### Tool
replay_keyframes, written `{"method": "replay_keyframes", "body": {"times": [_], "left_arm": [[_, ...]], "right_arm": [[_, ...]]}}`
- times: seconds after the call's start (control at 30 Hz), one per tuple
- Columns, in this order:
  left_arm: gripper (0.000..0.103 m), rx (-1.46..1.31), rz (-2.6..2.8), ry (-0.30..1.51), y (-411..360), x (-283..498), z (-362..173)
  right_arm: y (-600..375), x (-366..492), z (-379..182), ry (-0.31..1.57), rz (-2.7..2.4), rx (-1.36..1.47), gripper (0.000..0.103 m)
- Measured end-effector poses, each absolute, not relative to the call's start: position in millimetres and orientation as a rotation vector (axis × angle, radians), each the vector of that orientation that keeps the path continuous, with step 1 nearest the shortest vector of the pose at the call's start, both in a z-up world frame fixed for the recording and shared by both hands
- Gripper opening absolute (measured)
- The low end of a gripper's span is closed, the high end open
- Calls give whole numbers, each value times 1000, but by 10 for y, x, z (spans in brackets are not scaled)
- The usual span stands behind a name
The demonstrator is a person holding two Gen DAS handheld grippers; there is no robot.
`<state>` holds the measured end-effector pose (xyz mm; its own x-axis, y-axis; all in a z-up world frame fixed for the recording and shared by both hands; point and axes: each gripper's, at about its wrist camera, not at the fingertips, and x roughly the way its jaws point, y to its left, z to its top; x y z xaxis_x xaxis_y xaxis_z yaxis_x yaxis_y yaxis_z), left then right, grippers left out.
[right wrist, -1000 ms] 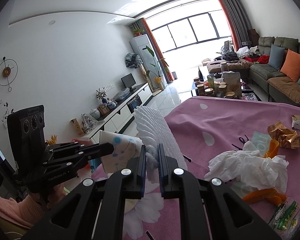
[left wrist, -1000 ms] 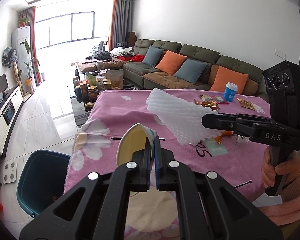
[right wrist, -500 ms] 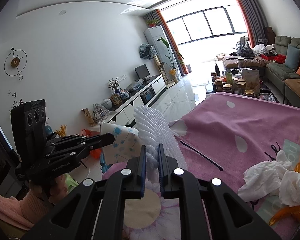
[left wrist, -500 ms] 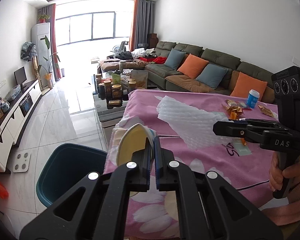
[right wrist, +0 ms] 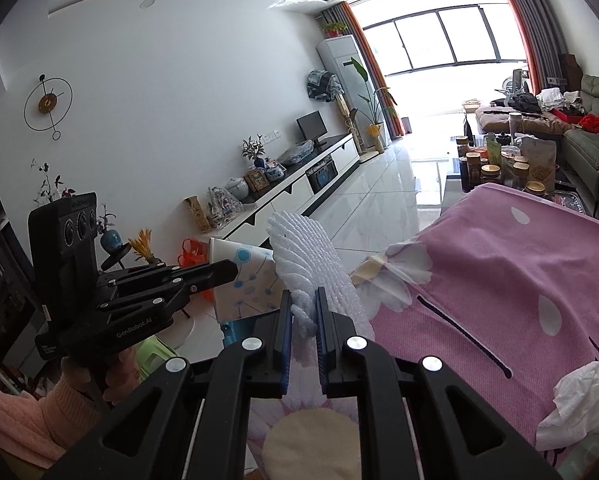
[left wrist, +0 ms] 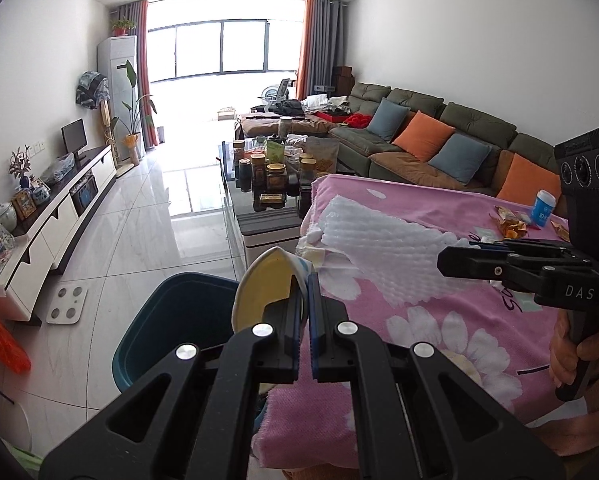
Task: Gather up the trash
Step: 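Carry the paper cup and foam net over the teal bin with both tools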
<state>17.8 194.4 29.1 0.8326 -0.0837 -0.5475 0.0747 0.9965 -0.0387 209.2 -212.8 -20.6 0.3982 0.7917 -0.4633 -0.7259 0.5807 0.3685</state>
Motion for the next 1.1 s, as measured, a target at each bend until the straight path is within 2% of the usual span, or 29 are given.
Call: {"method": "replay_keyframes", "body": {"times": [0.63, 1.1], "left_arm": [[4, -66, 32, 653, 2483, 238, -63], [4, -91, 79, 704, 2573, 442, -343]], "right_arm": [[-1466, 2240, -171, 689, 1047, 67, 10], [-1075, 2364, -286, 732, 1093, 54, 10]]}}
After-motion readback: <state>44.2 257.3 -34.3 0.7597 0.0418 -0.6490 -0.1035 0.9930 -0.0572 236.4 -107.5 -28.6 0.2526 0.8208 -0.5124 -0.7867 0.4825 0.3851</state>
